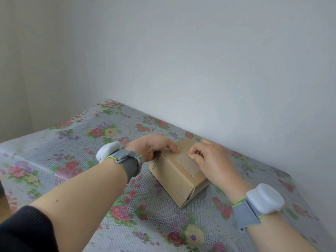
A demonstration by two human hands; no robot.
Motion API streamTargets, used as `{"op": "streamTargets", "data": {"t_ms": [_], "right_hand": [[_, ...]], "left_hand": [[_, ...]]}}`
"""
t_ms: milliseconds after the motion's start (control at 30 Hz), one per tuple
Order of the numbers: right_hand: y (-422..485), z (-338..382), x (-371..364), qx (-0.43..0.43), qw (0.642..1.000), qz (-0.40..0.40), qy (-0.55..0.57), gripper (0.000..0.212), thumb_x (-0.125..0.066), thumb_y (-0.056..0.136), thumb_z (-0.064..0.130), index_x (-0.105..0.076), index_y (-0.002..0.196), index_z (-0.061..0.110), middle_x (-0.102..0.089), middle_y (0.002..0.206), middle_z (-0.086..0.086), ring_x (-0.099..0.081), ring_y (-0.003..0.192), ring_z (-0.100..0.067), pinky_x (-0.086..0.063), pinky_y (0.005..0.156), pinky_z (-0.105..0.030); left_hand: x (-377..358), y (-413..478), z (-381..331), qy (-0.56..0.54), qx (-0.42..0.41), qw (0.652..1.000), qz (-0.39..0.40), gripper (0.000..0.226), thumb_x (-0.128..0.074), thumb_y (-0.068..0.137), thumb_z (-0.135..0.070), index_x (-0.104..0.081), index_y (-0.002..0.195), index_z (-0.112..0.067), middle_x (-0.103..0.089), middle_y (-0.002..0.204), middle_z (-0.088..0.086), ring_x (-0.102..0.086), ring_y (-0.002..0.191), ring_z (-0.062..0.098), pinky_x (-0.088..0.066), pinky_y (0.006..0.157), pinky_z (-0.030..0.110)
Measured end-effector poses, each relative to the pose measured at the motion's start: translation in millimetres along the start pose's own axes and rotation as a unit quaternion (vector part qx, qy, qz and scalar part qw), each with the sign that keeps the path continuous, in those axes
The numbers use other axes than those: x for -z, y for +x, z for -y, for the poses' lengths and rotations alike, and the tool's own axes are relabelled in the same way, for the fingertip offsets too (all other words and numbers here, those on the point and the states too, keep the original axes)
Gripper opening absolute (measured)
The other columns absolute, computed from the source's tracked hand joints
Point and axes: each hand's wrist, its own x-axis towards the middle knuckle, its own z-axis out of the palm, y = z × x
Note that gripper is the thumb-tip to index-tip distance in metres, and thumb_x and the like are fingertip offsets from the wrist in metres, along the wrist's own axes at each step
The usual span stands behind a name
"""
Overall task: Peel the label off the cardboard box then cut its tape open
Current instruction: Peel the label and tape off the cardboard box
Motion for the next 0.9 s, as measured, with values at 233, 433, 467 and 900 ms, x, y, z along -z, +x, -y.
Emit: {"op": "streamTargets", "data": {"t_ms": [233, 433, 467, 900], "right_hand": [[3.2, 11.7, -1.4, 0.092, 0.972, -0.010, -0.214, 0.034, -0.083, 0.050, 0.007, -0.054, 0.061, 0.022, -0.052, 0.061, 0.007, -0.055, 0.055, -0.015, -0.023, 0.044, -0.020], [5.9, 12.0, -4.8, 0.137, 0.954, -0.035, -0.266, 0.030, -0.068, 0.045, -0.004, -0.053, 0.064, 0.013, -0.053, 0.062, -0.003, -0.055, 0.055, -0.021, -0.022, 0.041, -0.024], [5.7, 11.3, -5.7, 0.135, 0.955, -0.034, -0.261, 0.030, -0.066, 0.044, -0.005, -0.054, 0.066, 0.011, -0.053, 0.064, -0.005, -0.056, 0.056, -0.022, -0.024, 0.041, -0.024], [1.1, -49.0, -6.0, -0.202, 0.954, -0.185, 0.125, 0.011, -0.055, 0.089, 0.008, -0.065, 0.087, 0.010, -0.061, 0.082, -0.001, -0.054, 0.079, -0.020, -0.028, 0.065, -0.023]], "left_hand": [[0.0, 0.4, 0.5, 0.010, -0.006, 1.000, 0.005, 0.036, -0.071, 0.074, -0.001, -0.067, 0.111, 0.000, -0.068, 0.111, 0.023, -0.065, 0.098, 0.036, -0.053, 0.092, 0.044], [-1.6, -1.4, -1.1, 0.012, -0.005, 1.000, 0.008, 0.037, -0.070, 0.075, -0.001, -0.066, 0.112, 0.001, -0.068, 0.112, 0.023, -0.065, 0.096, 0.035, -0.052, 0.093, 0.047], [-1.5, -1.5, -1.1, 0.014, -0.005, 1.000, 0.010, 0.037, -0.069, 0.076, -0.001, -0.066, 0.112, 0.001, -0.067, 0.113, 0.023, -0.065, 0.095, 0.034, -0.052, 0.094, 0.047], [2.3, -3.1, -1.3, 0.001, -0.009, 1.000, 0.007, 0.031, -0.068, 0.080, -0.004, -0.066, 0.111, -0.003, -0.069, 0.109, 0.018, -0.065, 0.086, 0.030, -0.055, 0.084, 0.037]]}}
